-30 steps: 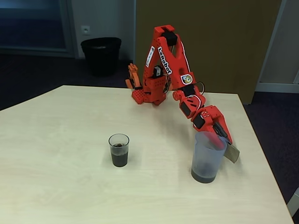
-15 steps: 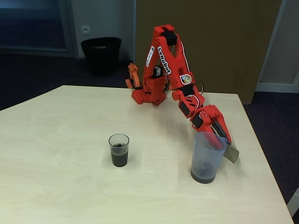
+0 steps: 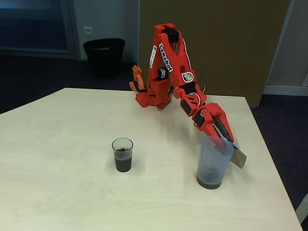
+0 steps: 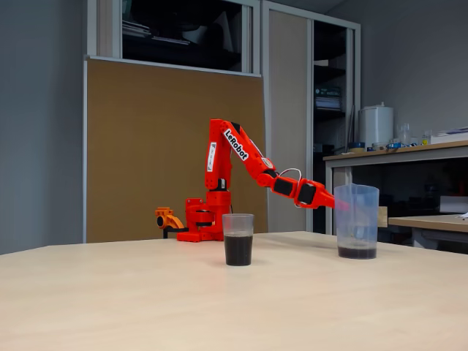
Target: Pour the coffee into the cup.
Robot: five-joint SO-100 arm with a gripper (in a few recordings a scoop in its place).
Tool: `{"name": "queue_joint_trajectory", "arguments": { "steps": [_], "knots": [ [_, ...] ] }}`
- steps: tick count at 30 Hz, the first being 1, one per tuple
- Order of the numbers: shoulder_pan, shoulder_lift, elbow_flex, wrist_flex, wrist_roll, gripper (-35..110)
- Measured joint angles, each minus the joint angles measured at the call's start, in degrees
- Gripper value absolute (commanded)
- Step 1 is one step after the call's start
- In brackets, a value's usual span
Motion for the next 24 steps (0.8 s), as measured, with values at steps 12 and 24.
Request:
{"name": "queue_joint_trajectory", "arguments": {
  "steps": [12,24],
  "knots": [
    [0.0,17.05,12.92,2.46,-0.97,9],
    [5.19,54.67,33.4,18.81,-27.69,0]
  ]
}}
